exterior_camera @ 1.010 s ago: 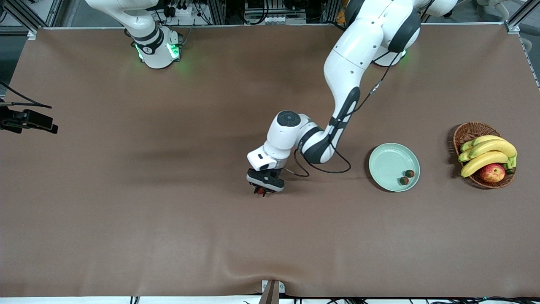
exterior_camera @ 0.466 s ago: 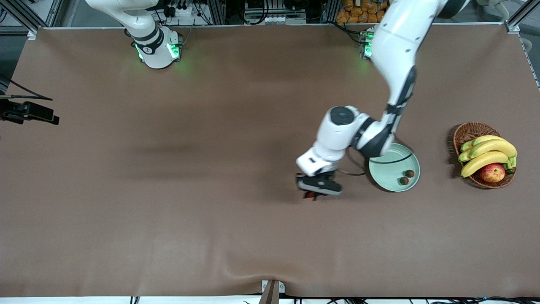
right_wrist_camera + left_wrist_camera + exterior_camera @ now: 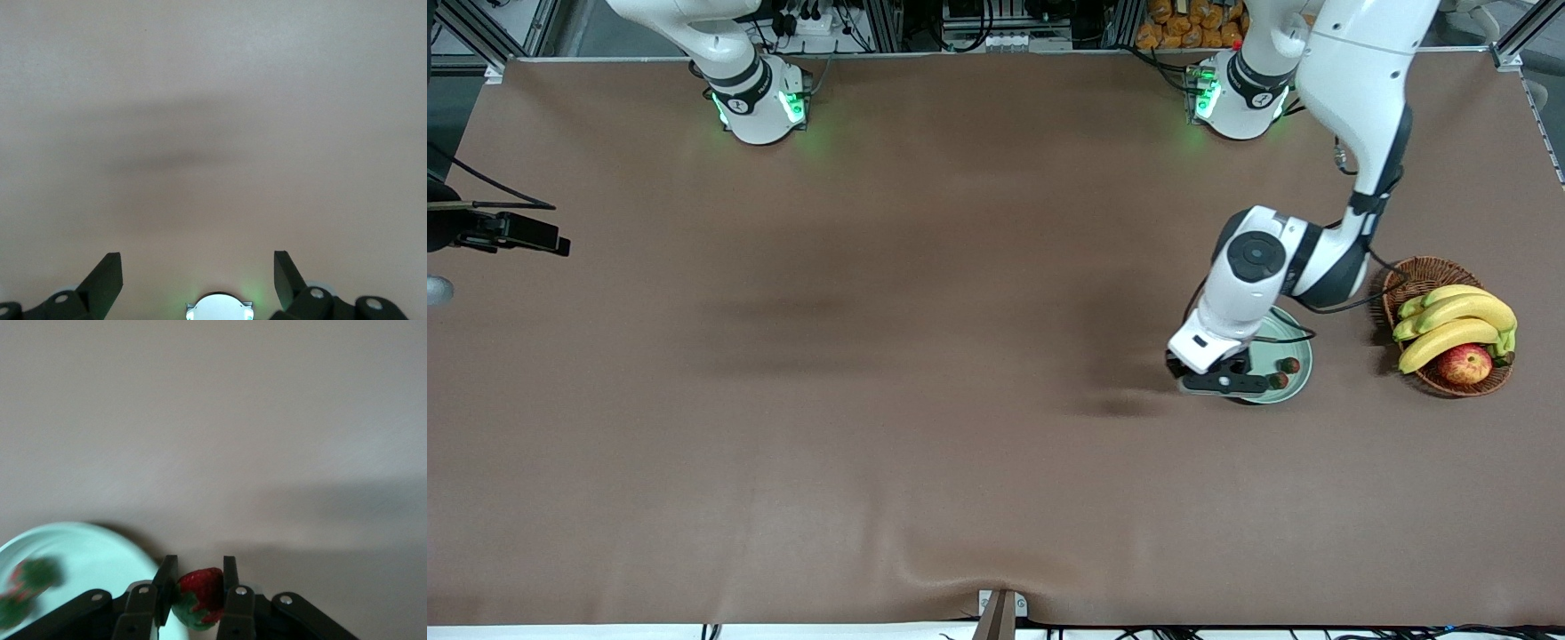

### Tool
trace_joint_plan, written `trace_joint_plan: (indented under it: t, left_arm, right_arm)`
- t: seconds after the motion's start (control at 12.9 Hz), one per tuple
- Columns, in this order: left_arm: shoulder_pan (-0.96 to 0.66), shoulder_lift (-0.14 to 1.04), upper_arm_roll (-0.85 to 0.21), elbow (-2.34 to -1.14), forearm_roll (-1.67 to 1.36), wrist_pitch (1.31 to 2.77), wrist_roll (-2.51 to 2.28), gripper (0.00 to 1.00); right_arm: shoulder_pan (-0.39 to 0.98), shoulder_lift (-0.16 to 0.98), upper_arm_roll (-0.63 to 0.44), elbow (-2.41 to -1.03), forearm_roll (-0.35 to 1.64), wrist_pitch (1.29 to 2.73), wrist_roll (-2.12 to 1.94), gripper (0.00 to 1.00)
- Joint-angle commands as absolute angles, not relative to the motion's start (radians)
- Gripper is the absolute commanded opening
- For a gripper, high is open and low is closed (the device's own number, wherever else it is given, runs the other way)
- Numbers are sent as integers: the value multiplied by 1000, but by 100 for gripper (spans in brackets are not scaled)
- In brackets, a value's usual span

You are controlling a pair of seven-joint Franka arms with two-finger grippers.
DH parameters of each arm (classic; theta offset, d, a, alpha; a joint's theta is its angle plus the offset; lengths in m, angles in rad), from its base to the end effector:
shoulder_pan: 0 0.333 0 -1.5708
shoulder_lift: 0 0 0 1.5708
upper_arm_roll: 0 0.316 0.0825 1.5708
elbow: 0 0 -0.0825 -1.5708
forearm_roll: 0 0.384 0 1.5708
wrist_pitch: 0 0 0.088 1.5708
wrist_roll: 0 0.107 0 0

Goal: Collect all strawberries into plate
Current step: 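Carry the strawberry over the plate with the left gripper and open it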

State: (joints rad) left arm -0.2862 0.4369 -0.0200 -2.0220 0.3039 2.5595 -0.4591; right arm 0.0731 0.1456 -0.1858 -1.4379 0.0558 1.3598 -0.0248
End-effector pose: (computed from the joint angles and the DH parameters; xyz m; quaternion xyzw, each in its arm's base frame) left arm 0.5828 -0.1885 0.2406 -0.9941 0.0452 -0.0784 0.0604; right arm 0.5719 -0.0498 0.5888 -0.9929 0.0414 0.1091 0.0219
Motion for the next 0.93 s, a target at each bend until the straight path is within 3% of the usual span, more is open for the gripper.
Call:
trace_joint_plan:
  t: [0.0, 0.16, 0.23, 0.31, 0.47, 0.54, 0.85]
  left_arm:
    - [-267, 382, -29, -2052, 305, 2418, -430, 0]
    - [-241, 411, -29, -2056, 302, 2410, -408, 0]
    - [-229, 422, -29, -2056, 301, 2408, -402, 12]
    - [-226, 425, -29, -2054, 301, 2408, -391, 33]
    - [-192, 419, -31, -2051, 293, 2407, -376, 94]
    - [-183, 408, -38, -2046, 290, 2398, -373, 100]
    - [-184, 348, -40, -1930, 194, 2164, -367, 100]
  right_arm:
    - [40, 133, -183, -1457, 74, 1358, 8, 100]
    - [17, 135, -175, -1471, 74, 1370, 6, 100]
    - [11, 135, -173, -1474, 74, 1370, 6, 100]
    - [0, 135, -160, -1480, 75, 1373, 6, 100]
    - [-56, 137, -95, -1482, 74, 1374, 6, 100]
    - [-52, 137, -95, -1482, 72, 1374, 6, 100]
    - [14, 137, -142, -1476, 57, 1374, 6, 100]
